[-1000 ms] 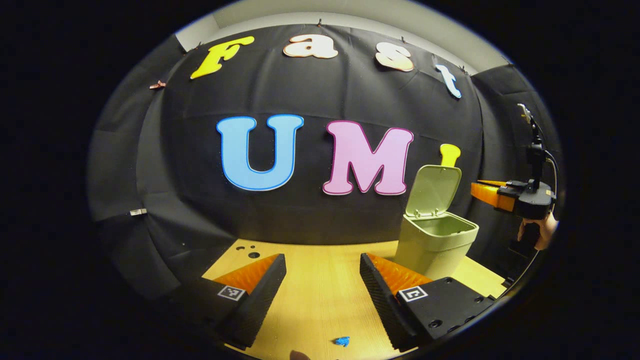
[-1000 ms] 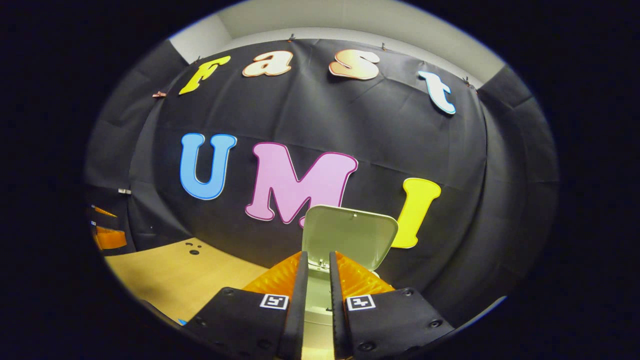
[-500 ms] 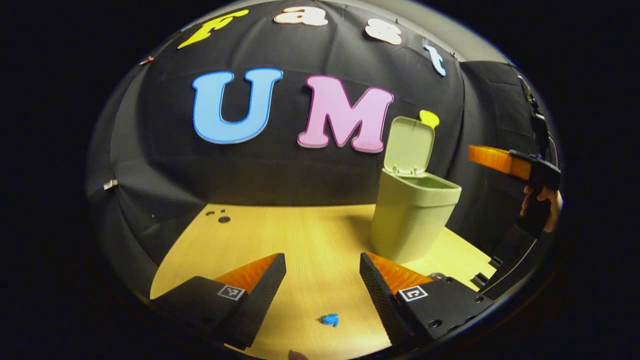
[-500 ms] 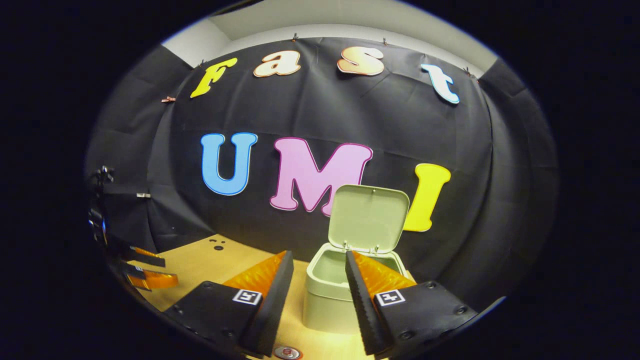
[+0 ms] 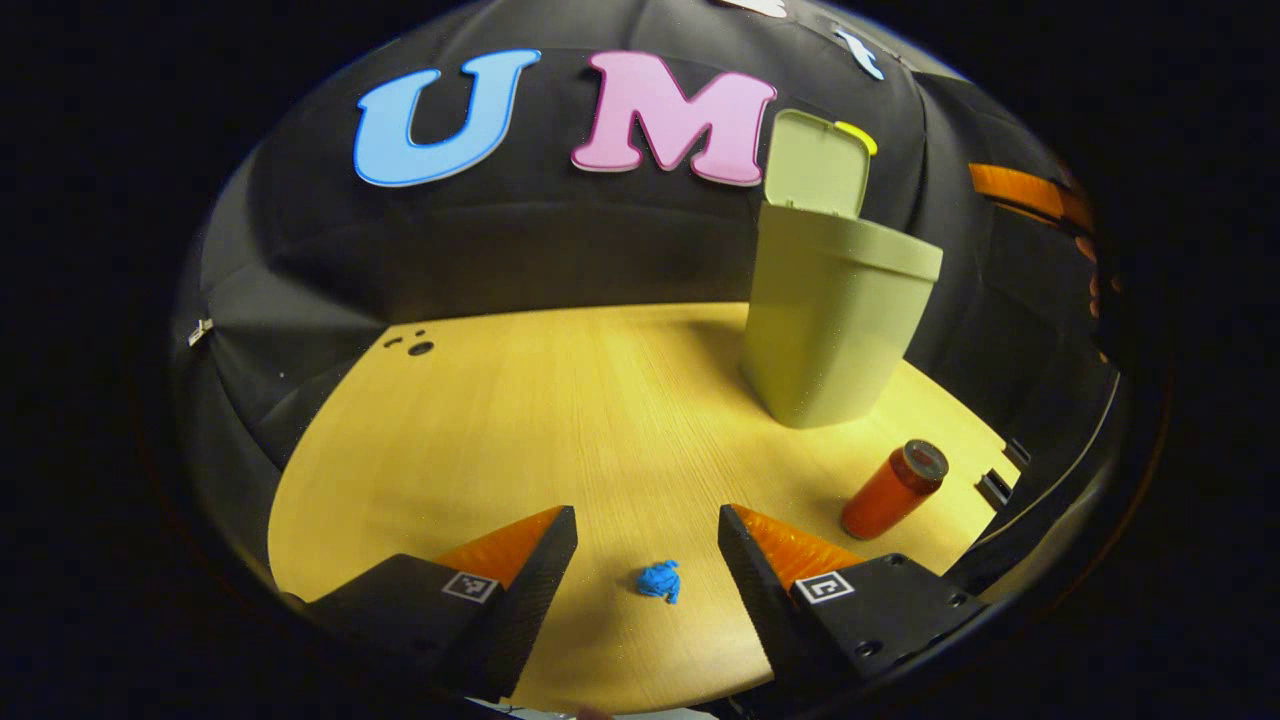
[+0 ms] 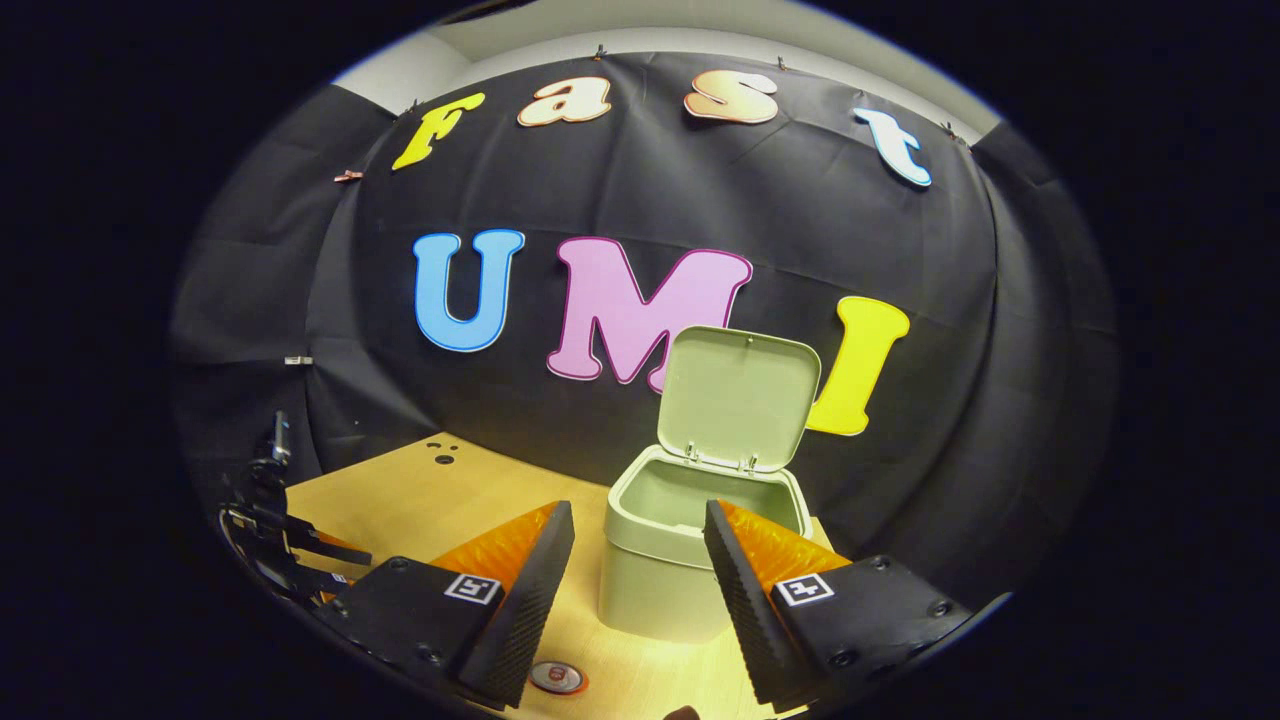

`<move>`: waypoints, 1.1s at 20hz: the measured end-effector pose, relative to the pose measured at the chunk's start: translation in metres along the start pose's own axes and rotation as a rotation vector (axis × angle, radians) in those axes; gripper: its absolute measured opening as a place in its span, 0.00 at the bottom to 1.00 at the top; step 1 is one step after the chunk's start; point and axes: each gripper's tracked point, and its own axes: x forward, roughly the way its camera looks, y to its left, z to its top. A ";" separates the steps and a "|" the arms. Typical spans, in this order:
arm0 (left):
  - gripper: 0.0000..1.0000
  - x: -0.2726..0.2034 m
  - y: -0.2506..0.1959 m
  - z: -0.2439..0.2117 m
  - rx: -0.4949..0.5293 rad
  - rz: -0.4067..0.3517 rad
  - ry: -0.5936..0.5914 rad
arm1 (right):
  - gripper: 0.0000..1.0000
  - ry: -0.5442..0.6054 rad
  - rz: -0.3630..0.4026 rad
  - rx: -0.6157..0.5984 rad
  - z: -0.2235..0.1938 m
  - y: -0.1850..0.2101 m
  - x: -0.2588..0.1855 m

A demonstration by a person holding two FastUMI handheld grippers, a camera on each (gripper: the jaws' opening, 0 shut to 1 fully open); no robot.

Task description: Press the lid of the desktop garbage bin to open it, pick up the crumpled paper on the desktop and throw it into the bin, then pick up the pop can on the desktop and drop it into the bin, and finally close the garbage bin lid.

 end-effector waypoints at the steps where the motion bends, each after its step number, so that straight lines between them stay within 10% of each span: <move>1: 0.89 0.006 -0.002 -0.010 0.008 0.001 0.024 | 0.84 0.005 0.003 0.002 -0.002 -0.002 -0.001; 22: 0.38 0.050 -0.011 -0.083 0.093 0.020 0.279 | 0.84 0.051 -0.042 0.033 -0.024 -0.040 -0.020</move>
